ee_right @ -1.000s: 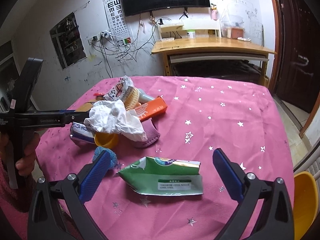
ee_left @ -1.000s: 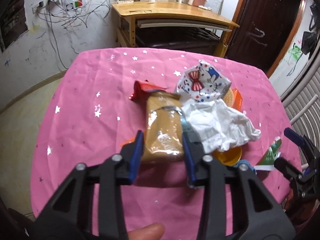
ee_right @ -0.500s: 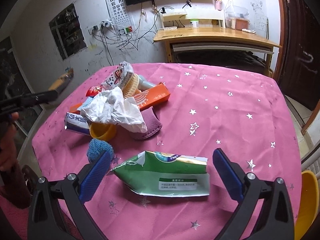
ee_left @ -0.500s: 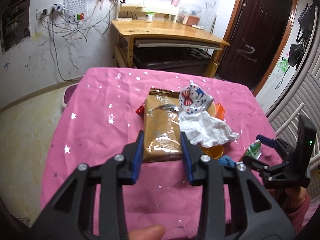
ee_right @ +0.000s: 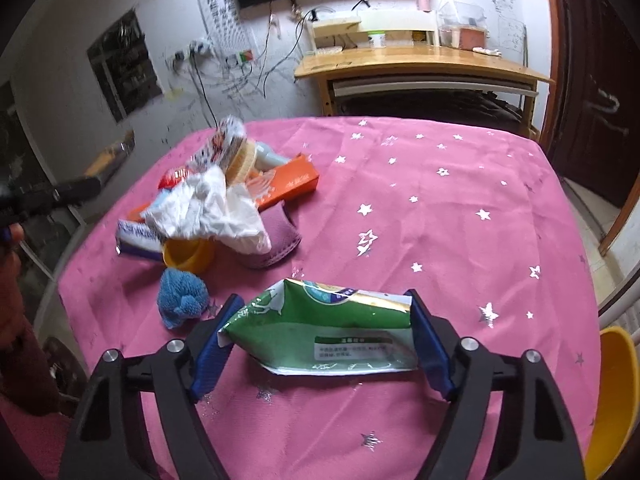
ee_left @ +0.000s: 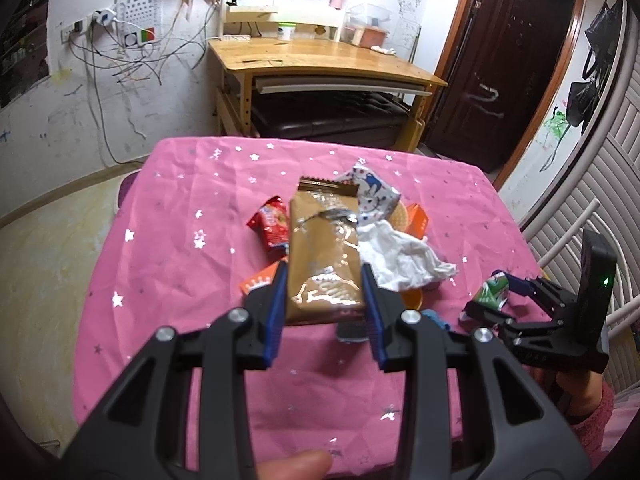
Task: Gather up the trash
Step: 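Carry both items to the yellow bin and open both tools to drop them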
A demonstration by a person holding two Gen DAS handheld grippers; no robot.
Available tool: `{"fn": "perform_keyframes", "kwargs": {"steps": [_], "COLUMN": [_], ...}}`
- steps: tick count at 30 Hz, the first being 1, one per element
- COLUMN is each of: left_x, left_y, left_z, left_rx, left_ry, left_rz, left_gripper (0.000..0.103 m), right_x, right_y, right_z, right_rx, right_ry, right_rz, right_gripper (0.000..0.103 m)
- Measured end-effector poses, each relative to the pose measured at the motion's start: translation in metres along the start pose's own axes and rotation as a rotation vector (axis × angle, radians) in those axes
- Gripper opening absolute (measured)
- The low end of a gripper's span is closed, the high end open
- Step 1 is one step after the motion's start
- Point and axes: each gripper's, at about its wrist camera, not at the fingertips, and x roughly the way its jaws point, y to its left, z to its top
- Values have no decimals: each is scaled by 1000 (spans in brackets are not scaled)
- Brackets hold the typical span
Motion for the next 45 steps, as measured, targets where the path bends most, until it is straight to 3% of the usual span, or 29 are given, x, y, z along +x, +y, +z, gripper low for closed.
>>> {"fn": "perform_keyframes", "kwargs": {"steps": [5,11,19,27,31,37,42,45], "left_x": [3,15,42,69,85,118,144,153], "left_y": [-23,-66,-152,-239,-287,-351,-391,-406], "left_z": [5,14,17,9,2,-13,-26,-32], "left_rx": [44,98,223,340,403,485,507,521], "left_ry": [6,22,77,145,186,257,329,363], "left_rz": [-14,-44,-147,-293,-354,-388,-402,-411], "left_gripper": [33,33,33,33,33,33,33,43], "right_x": [-26,-59,-103,-120,-119,-116,-129,-138], "right_y": [-22,-59,-129,-204,-227,-264,-282,-290], "right_z": [2,1,-27,-66,-83,-110,-119,-125], "right_rx": [57,119,233,334,369,471,532,557], "right_ry": [-76,-145,-209,-161,-133,-88,-114,-129], "right_rz": [4,-52,-222,-377,-388,-382,-371,-372], "right_gripper": [73,73,73,73,74,77,79,80]}}
